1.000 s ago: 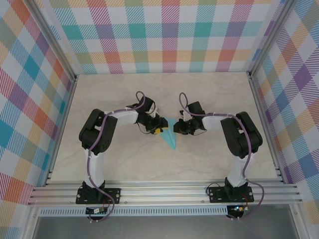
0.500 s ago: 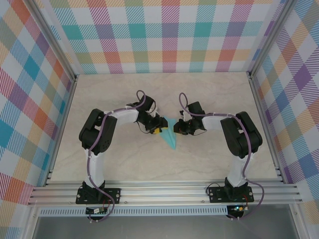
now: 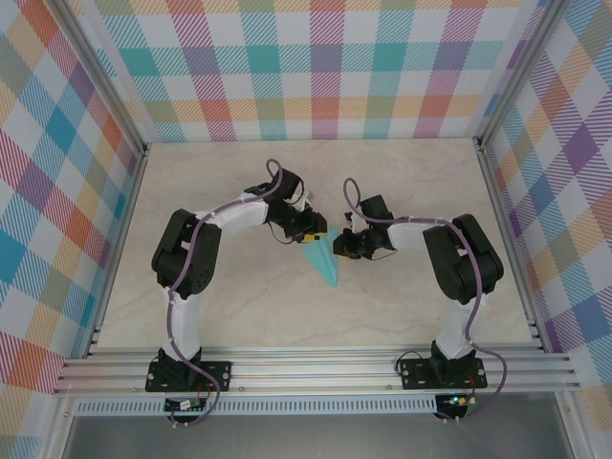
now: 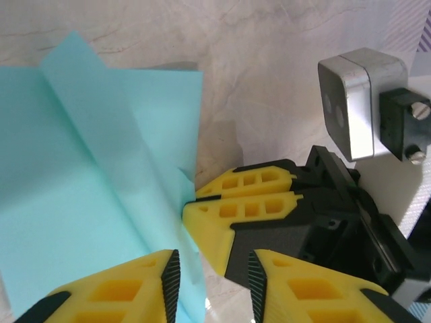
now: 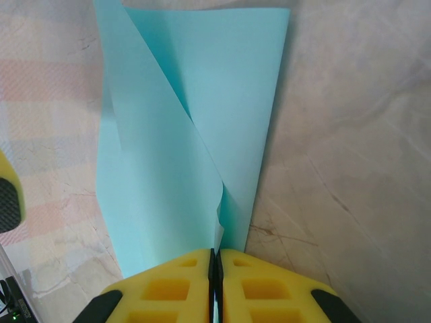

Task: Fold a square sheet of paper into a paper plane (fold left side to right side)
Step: Fourth fold the wing at the center of the table.

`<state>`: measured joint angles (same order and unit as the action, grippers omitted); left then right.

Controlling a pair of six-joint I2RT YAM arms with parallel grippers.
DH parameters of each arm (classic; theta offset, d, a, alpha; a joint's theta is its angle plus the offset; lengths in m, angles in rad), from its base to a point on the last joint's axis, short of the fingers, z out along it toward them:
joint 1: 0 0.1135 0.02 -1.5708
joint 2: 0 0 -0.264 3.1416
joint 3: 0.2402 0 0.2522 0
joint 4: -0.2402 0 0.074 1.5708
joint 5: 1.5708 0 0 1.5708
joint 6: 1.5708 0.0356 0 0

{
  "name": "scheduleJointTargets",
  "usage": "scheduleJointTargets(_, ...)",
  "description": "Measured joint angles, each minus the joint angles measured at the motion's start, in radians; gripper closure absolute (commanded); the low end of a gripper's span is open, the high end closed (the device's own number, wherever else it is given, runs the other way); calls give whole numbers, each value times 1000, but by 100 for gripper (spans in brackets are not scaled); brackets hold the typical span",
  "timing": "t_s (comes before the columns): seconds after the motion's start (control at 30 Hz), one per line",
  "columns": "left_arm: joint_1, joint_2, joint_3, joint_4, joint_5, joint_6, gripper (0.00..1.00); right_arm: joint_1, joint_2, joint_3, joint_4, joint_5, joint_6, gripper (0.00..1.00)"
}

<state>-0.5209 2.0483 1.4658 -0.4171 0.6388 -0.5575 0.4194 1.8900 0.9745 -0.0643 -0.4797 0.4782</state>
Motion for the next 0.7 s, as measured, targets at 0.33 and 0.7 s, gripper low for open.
scheduleJointTargets(0.33,-4,86,35,0,4,-12,71,0,0,0,0,0,0,90)
scheduleJointTargets(0.7,-7,105,35,-1,-9,-14,71,0,0,0,-1,0,-8,90)
